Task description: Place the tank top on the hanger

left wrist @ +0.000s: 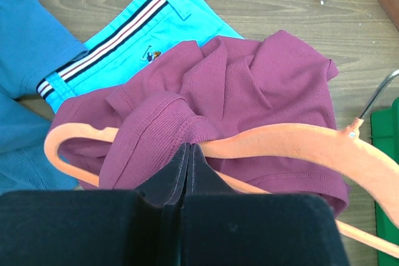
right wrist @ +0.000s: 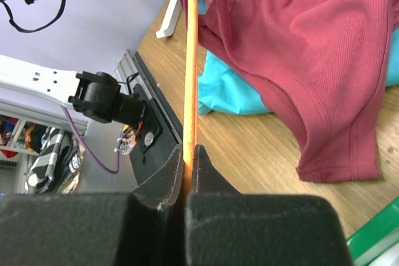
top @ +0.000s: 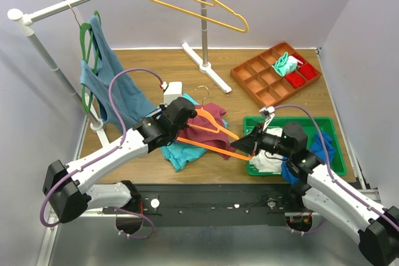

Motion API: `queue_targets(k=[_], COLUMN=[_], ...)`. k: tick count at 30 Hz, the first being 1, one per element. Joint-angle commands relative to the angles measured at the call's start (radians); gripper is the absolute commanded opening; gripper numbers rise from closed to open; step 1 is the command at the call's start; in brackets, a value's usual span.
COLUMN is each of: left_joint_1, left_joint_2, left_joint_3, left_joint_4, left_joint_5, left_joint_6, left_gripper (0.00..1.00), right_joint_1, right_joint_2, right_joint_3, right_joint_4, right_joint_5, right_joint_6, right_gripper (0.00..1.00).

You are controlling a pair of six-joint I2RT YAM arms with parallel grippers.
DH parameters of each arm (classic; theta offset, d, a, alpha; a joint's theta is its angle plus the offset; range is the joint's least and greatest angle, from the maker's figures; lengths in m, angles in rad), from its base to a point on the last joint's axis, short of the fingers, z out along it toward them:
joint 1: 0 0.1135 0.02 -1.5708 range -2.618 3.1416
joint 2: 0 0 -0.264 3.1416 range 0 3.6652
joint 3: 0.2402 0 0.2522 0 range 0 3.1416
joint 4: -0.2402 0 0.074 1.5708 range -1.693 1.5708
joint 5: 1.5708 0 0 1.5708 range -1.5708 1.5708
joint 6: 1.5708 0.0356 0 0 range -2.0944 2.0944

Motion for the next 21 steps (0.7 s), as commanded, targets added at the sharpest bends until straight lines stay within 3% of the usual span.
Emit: queue_targets(k=[1, 12, 21], left_joint_1=[0.008, 0.031, 0.056], left_joint_2=[0.016, 0.021, 0.021], left_joint_3=[0.031, 0.034, 0.03], left_joint_4=[0.01, 0.046, 0.081], left_joint_5=[0.009, 0.034, 0.083], left_joint_6=[0.004, 0.012, 0.028], left_gripper=[0.03, 0.04, 0.04], right_joint_1=[0.006, 0.021, 0.096], right_joint_2=[0.014, 0.12, 0.259], right_joint_3=[-0.03, -0.08, -0.062], right_joint_4=[0.173, 0.368, 0.446], right_joint_5=[-0.003, -0.013, 0.071], right_joint_6=[0.002, 0.016, -0.019], right_gripper=[0.01, 0.01, 0.01])
